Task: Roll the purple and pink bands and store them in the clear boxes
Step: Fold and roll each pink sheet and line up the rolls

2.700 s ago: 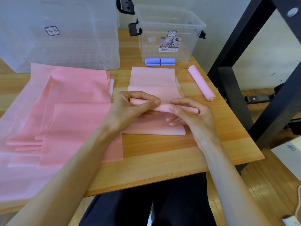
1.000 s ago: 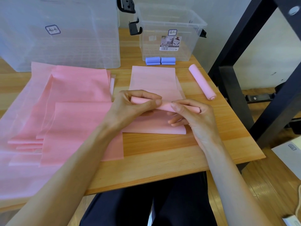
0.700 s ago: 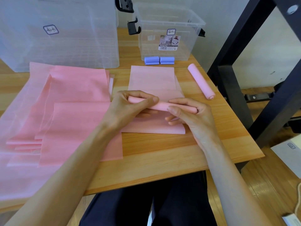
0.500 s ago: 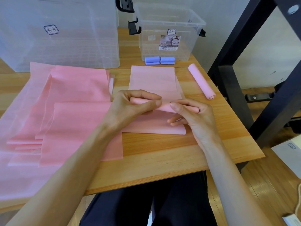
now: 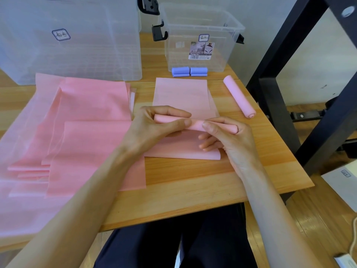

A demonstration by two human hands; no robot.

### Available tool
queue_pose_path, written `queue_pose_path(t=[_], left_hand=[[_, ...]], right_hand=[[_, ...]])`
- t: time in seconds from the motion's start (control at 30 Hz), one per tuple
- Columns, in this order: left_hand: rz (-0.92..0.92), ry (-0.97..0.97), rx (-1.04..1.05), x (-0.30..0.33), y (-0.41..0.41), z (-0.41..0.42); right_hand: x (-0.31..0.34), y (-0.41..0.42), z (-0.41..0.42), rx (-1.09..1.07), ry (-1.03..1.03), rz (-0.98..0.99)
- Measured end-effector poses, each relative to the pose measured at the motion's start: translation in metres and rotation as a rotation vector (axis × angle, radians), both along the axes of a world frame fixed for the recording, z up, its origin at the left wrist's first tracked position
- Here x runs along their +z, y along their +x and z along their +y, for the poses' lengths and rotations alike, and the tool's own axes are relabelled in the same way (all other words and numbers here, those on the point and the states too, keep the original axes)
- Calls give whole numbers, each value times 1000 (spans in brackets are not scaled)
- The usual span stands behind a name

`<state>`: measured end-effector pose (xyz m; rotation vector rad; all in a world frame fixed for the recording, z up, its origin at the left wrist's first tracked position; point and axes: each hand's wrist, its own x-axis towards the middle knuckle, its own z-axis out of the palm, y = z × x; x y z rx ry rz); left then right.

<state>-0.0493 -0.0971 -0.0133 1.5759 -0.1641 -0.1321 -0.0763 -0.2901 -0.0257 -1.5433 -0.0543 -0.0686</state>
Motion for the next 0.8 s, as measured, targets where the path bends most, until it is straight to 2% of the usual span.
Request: queue_pose_path(t=[0.2,0.4,0.67,0.8], left_hand=[[73,-7,14,-2,1,0],[-13,-7,-14,0,0,-1],[64,-1,20,-2,1,0],[10,2,2,0,-1,0]], right_hand=[[1,0,1,5,1,-48],[0,0,1,-22,-2,-8],[0,0,1,15,17,-36],[0,0,1,-14,-4,-23]])
